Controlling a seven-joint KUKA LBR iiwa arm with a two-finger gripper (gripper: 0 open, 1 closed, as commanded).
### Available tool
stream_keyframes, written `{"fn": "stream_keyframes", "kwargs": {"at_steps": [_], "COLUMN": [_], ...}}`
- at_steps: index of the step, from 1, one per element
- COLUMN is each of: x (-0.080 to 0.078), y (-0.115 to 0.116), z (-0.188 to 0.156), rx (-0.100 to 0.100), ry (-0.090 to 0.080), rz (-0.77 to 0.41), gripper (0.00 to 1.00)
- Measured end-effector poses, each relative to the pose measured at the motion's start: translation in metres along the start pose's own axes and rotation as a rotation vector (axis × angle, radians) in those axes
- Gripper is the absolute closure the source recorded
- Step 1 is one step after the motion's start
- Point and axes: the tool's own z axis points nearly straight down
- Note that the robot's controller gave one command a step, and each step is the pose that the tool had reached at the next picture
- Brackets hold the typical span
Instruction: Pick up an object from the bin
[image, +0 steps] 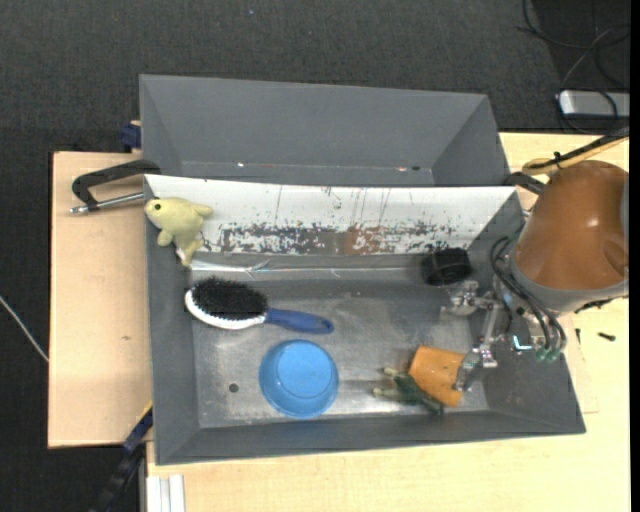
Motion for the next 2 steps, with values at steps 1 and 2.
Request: {"fn": "stream_keyframes", "kwargs": {"at_steps": [1,2], "x": [0.0039,0.0029], "y": [0.0003,0.0007], "z": [0.073,0.0714], "rx": [0.002,0.003], "ry": [-0.008,-0.012], "rz": [-0.212,-0.214], "gripper": [0.0,1.0]}}
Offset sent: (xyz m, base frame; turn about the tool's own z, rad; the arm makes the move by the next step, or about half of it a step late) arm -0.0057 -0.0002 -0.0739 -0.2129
